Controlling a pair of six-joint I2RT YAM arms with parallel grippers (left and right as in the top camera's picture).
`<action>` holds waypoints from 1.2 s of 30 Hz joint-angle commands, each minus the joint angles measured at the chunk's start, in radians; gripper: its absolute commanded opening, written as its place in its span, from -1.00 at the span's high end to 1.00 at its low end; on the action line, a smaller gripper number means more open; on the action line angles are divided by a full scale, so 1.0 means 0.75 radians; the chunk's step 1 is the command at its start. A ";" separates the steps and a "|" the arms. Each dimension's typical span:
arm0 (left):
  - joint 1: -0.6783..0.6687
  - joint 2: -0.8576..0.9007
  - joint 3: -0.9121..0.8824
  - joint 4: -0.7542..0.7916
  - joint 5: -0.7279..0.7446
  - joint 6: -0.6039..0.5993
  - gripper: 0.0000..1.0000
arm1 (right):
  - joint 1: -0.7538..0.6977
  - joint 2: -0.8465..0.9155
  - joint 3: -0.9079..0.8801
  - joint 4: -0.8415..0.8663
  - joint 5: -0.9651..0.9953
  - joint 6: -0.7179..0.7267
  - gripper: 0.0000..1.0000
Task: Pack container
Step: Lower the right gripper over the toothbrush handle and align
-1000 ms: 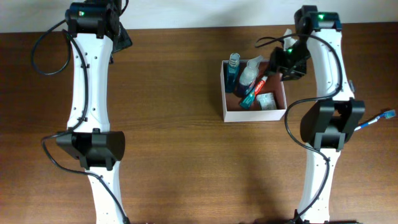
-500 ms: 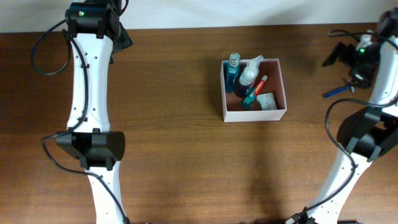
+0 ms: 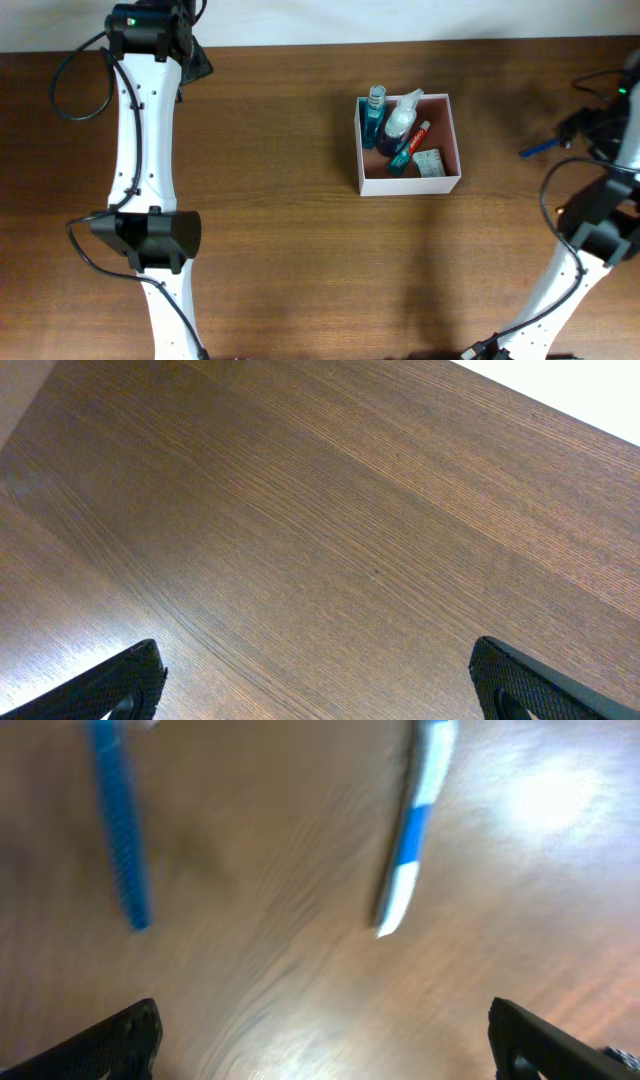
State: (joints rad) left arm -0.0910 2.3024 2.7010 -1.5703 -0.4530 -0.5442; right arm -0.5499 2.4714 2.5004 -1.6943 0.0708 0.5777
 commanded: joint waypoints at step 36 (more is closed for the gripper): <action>0.002 0.014 -0.003 -0.002 -0.018 -0.016 -0.99 | -0.160 -0.015 -0.491 0.486 0.036 -0.208 -0.80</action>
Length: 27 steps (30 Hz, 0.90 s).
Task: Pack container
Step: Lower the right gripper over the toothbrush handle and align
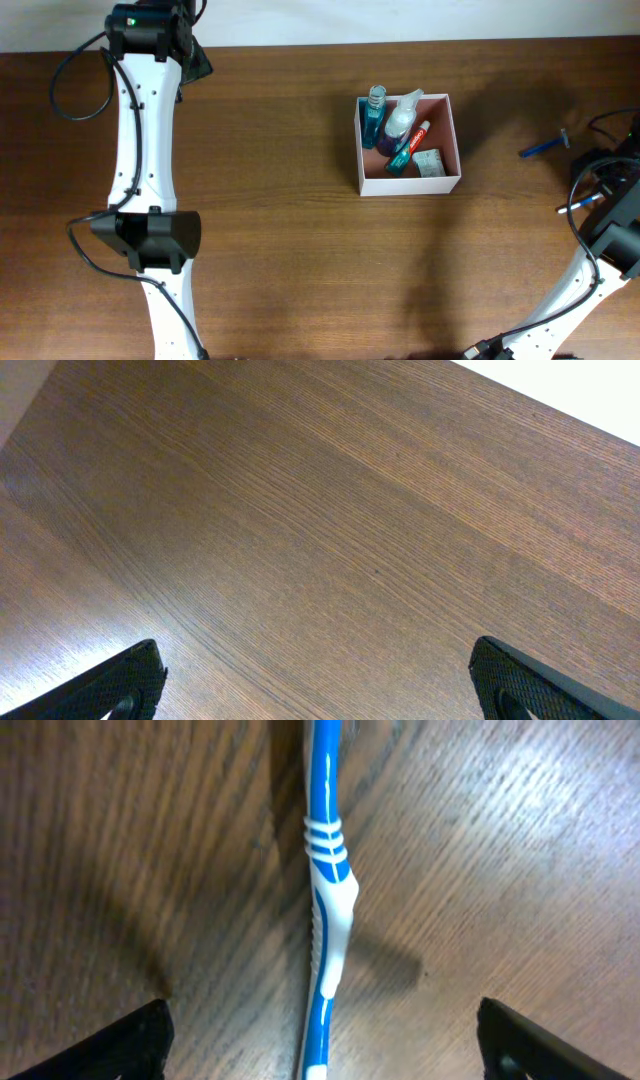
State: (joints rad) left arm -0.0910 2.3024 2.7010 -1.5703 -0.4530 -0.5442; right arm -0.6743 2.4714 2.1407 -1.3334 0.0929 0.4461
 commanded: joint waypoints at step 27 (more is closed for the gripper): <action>0.002 0.014 -0.003 -0.002 -0.018 -0.016 -0.99 | -0.063 -0.015 -0.015 0.074 -0.144 -0.167 -0.60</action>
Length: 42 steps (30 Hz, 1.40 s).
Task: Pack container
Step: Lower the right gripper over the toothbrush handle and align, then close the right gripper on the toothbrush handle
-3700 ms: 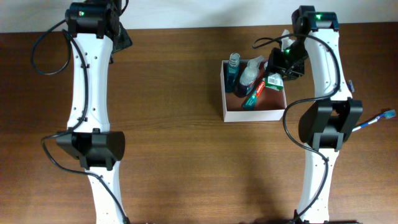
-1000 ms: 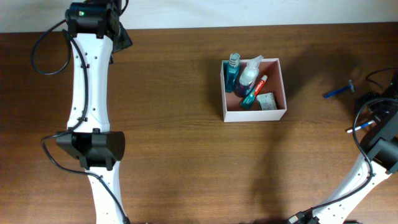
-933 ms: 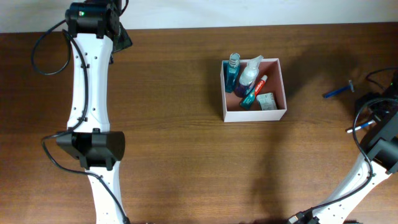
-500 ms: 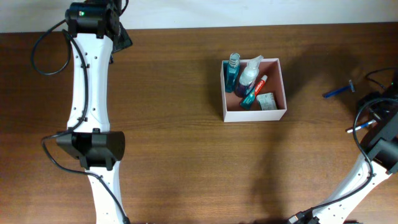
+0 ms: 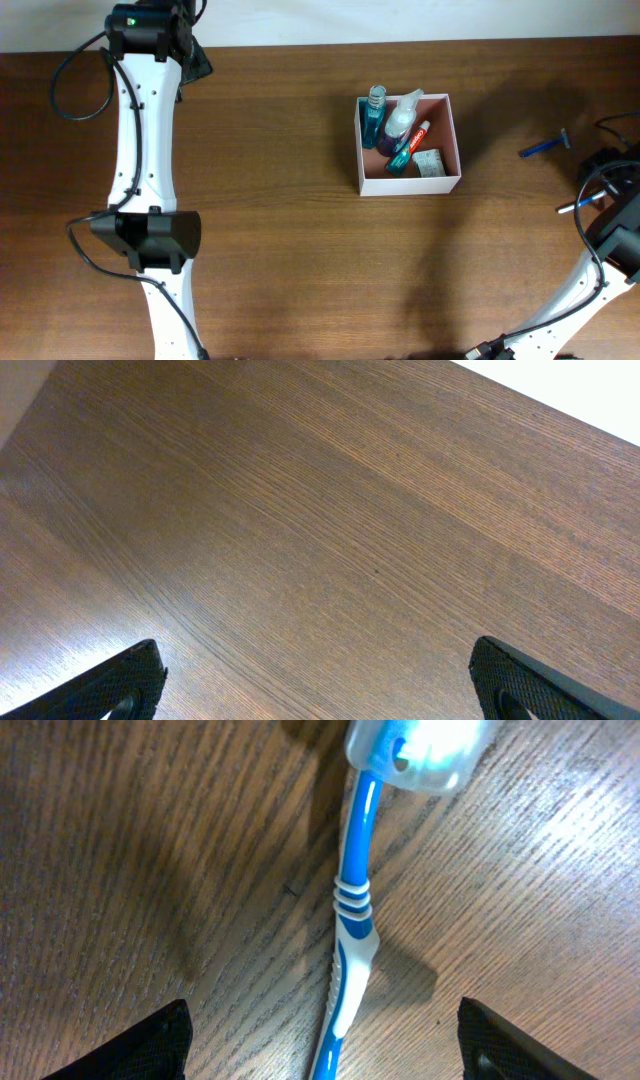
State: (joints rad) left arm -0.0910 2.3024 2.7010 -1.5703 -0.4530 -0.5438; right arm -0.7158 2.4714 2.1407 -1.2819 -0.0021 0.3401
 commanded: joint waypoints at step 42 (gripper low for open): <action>0.002 0.014 -0.003 -0.002 -0.018 -0.017 -0.99 | -0.007 0.002 -0.022 -0.056 -0.086 -0.025 0.79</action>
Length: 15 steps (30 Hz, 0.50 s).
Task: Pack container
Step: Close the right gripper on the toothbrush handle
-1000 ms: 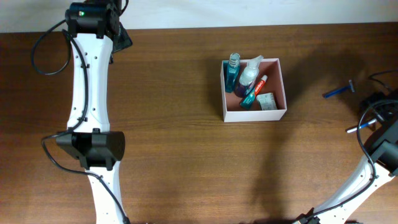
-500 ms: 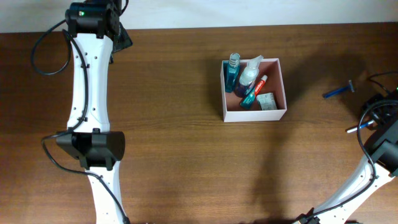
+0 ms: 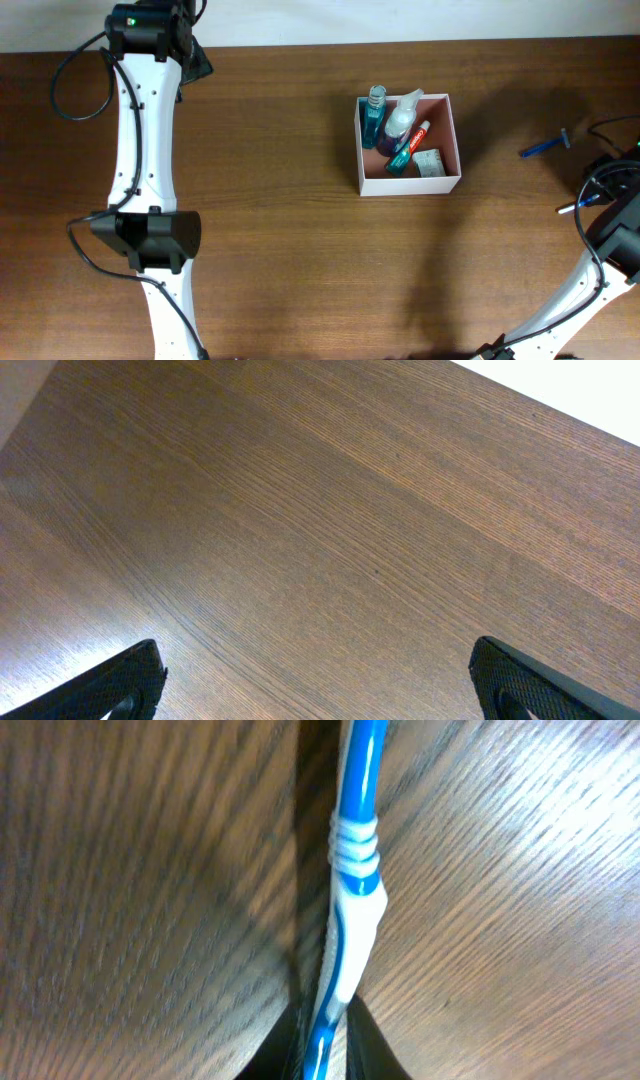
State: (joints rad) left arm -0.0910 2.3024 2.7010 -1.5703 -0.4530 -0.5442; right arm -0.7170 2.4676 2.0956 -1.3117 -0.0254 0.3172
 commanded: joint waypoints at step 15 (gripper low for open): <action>0.002 0.014 -0.003 -0.002 -0.018 -0.016 -0.99 | 0.070 -0.008 0.523 -0.389 -0.354 -0.104 0.85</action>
State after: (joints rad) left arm -0.0910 2.3024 2.7010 -1.5703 -0.4530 -0.5442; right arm -0.7025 2.4695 2.4065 -1.5627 -0.2550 0.2775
